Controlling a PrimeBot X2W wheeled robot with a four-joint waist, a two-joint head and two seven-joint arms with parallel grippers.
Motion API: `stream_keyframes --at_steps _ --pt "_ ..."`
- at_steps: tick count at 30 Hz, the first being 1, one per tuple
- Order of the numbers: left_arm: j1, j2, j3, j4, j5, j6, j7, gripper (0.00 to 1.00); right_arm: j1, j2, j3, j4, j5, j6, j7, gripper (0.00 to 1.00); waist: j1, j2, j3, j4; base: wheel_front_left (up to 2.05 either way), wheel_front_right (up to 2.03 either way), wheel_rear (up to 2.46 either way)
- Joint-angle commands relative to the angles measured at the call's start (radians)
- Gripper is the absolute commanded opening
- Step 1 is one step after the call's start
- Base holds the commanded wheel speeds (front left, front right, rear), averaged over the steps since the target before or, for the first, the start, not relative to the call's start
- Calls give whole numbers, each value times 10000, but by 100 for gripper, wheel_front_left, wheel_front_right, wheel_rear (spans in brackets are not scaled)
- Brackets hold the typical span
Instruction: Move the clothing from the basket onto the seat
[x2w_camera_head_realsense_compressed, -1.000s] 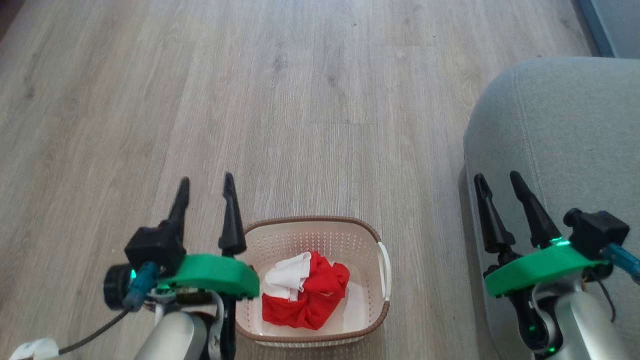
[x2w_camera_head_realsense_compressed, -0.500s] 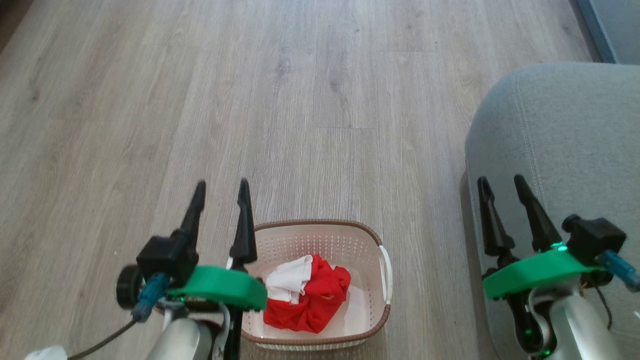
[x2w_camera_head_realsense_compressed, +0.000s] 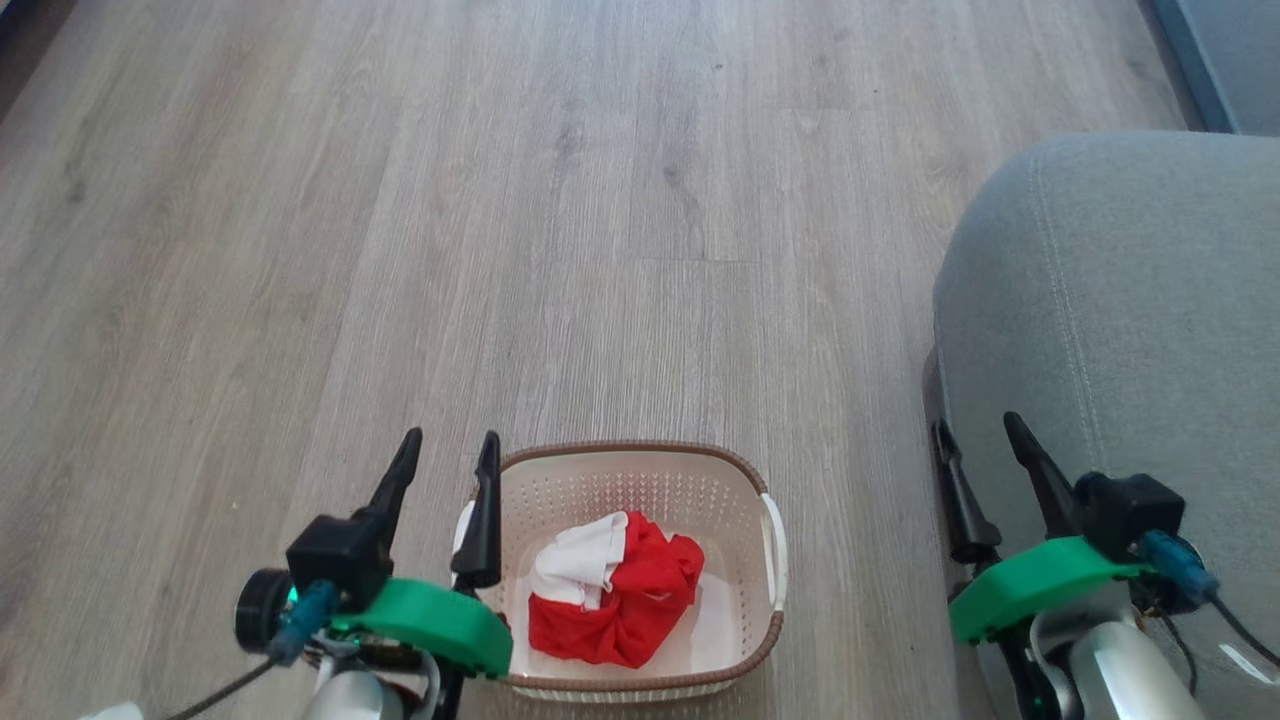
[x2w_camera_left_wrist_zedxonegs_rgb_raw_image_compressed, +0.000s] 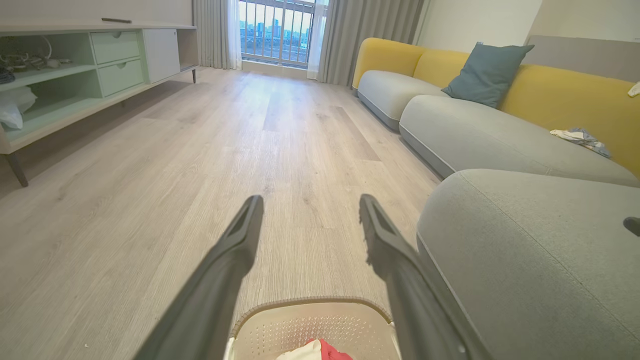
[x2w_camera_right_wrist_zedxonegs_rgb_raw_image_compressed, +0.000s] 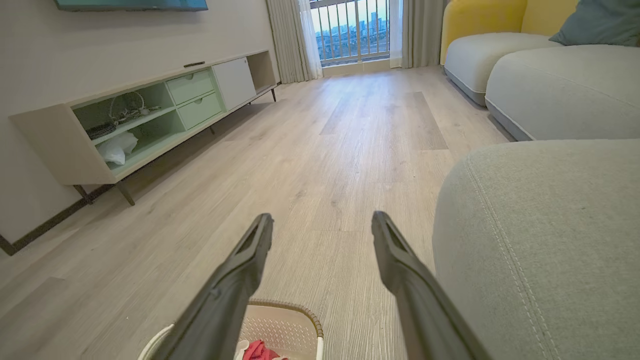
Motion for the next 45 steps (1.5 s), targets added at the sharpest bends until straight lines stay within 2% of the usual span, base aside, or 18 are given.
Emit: stream_keyframes --at_steps 1,19,25,32,45 --pt "-352 -61 177 -302 327 6 -181 100 -385 -70 312 -253 -338 4 -212 100 0 0 28 15 0 0 0" --pt "-401 -63 158 -212 272 12 -187 100 -469 -86 208 -470 -285 4 -218 100 0 0 145 -67 0 0 0" --pt "-537 -64 -1 175 190 -23 -187 100 -613 -130 -185 -451 -569 4 -218 100 0 0 543 -175 0 0 0" --pt "-1062 -64 -376 1069 392 46 -187 100 -956 -422 -305 -653 -802 4 -218 100 0 0 1599 -392 0 0 0" --pt "-3575 -64 -1678 4462 1129 -343 -187 100 -1599 -1220 -73 -1938 -1098 4 -218 100 0 0 4755 -1078 0 0 0"
